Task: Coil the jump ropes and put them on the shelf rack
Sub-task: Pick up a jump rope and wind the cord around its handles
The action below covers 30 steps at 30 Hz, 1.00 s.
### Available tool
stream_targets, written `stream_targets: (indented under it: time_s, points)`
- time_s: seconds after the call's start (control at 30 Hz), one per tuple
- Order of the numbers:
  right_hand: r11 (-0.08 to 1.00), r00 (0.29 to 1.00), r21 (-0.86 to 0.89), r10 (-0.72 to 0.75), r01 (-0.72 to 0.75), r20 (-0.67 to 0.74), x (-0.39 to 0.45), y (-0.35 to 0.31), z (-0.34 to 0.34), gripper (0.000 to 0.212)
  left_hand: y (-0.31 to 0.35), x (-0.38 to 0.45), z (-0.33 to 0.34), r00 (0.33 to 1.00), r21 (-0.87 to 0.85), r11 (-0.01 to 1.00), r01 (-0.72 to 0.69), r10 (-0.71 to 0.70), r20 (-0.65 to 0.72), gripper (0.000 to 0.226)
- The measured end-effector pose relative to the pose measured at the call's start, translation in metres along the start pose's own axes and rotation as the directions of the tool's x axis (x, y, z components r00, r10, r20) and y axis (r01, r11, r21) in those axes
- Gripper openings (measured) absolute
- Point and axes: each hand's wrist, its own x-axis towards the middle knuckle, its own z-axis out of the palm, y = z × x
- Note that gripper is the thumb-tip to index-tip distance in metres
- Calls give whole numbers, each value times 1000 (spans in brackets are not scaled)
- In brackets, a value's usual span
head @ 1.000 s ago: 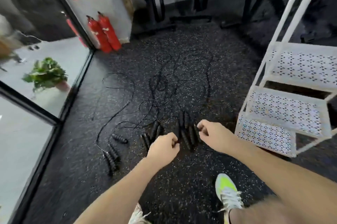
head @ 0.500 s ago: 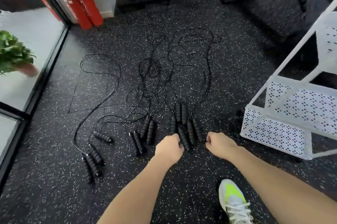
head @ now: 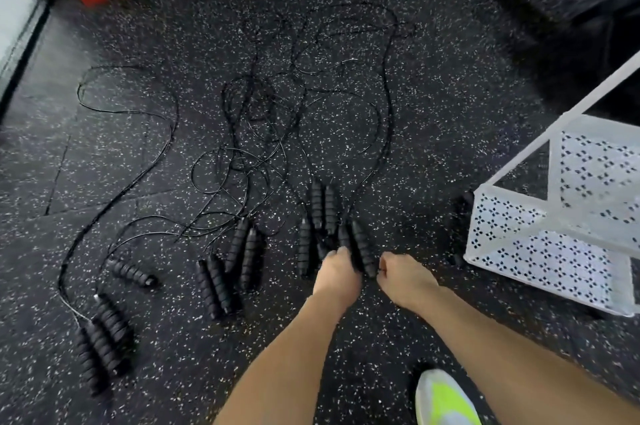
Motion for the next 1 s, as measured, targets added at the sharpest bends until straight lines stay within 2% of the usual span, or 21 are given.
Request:
stream_targets:
  time_s: [0.1, 0.2, 0.37, 0.47, 0.63, 0.73, 0.83, 1.0]
  points:
    - [1000, 1000, 8, 17, -17, -19, 23, 2, 14, 25, -1, 29, 13, 1000, -12, 1000, -14, 14, 9, 30]
    - [999, 998, 4, 39, -38, -56, 41, 3, 28, 24, -5, 52, 23, 1000, 63, 998, -6, 5, 17, 37]
    - [996, 994, 10, 91, -90, -65, 69, 2, 45, 32, -15, 78, 38, 1000, 198, 980, -14, 17, -18, 31]
    - [993, 993, 22, 116, -115, -27, 84, 1, 59, 39, -21, 91, 44, 1000, 189, 982, -3, 8, -26, 26]
    - [991, 991, 11, 136, -136, 8, 103, 4, 75, 42, -26, 102, 54, 999, 181, 983, -26, 32, -32, 39]
    - [992, 992, 10, 129, -129, -9, 108, 6, 79, 42, -22, 106, 57, 999, 116, 993, -33, 37, -36, 44]
    - [988, 987, 65, 142, -138, -70, 105, 11, 74, 40, -10, 102, 57, 997, -79, 997, 7, -13, -78, 50]
    - [987, 971, 106, 136, -117, -195, 83, 19, 32, 22, 33, 81, 39, 989, -221, 974, -41, 9, -145, 71]
